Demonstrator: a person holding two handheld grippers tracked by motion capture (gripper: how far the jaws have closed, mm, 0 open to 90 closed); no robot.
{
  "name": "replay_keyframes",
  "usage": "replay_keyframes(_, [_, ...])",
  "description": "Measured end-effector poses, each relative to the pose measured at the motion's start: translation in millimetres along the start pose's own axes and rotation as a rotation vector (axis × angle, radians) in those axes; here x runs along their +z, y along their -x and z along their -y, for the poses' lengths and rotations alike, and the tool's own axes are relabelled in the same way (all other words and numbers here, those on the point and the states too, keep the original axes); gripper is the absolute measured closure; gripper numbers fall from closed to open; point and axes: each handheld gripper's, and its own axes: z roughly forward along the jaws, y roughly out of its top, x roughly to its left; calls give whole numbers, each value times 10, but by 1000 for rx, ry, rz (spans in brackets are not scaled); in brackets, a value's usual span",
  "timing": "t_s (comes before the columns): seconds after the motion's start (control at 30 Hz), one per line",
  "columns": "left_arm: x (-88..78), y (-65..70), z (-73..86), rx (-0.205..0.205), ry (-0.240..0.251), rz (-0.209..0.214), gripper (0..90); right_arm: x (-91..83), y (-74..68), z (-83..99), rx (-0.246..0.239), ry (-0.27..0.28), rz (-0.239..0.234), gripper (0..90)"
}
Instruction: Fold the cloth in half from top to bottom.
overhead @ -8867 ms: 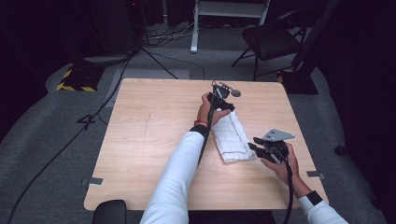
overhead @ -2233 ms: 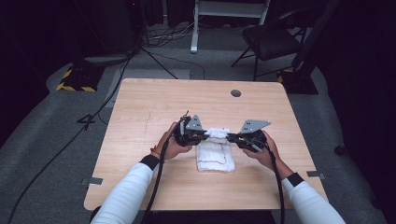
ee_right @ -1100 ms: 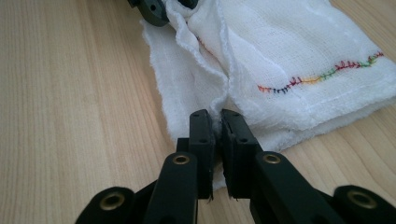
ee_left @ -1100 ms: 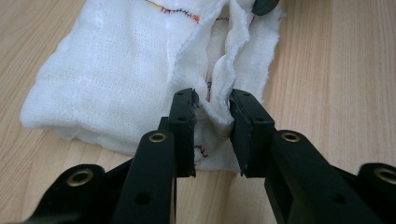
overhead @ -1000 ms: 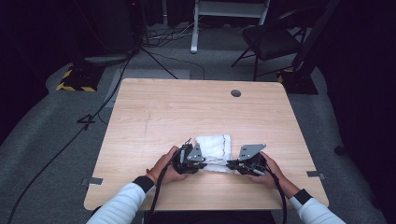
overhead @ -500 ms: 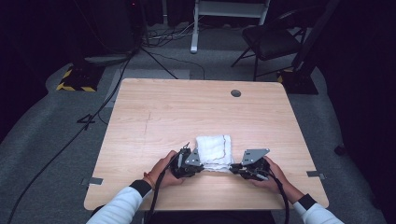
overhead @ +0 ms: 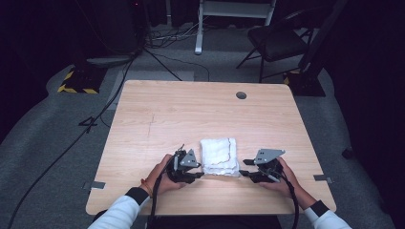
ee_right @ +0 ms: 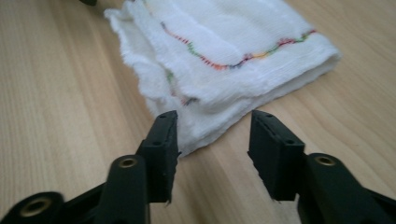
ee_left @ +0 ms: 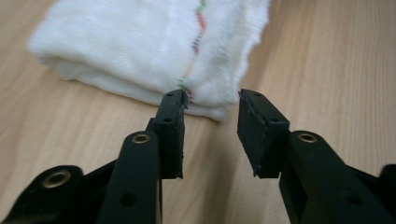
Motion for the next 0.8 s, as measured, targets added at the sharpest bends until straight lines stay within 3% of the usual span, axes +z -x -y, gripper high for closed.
replay_keyframes(0.07, [-3,-36,-30,-30,22,-33,496,5,31,-33,5,5,12,465])
replay_keyframes(0.17, [54,-69,-104,-45,7,-82,386,31,83,-113,16,19,45,423])
replay_keyframes(0.27, [144,-96,-179,-55,4,-120,326,89,123,-194,25,27,61,389])
replay_keyframes(0.47, [340,-111,-262,-31,-62,-138,258,274,96,-308,0,-3,57,361])
replay_keyframes(0.63, [356,-36,-219,-1,-80,-172,245,381,0,-244,-46,-62,-7,362])
replay_keyframes(0.73, [278,-20,-170,-5,-80,-143,234,397,-49,-201,-47,-65,-14,375])
replay_keyframes(0.8, [214,-25,-112,-20,-84,-114,180,399,-49,-179,-28,-57,-15,376])
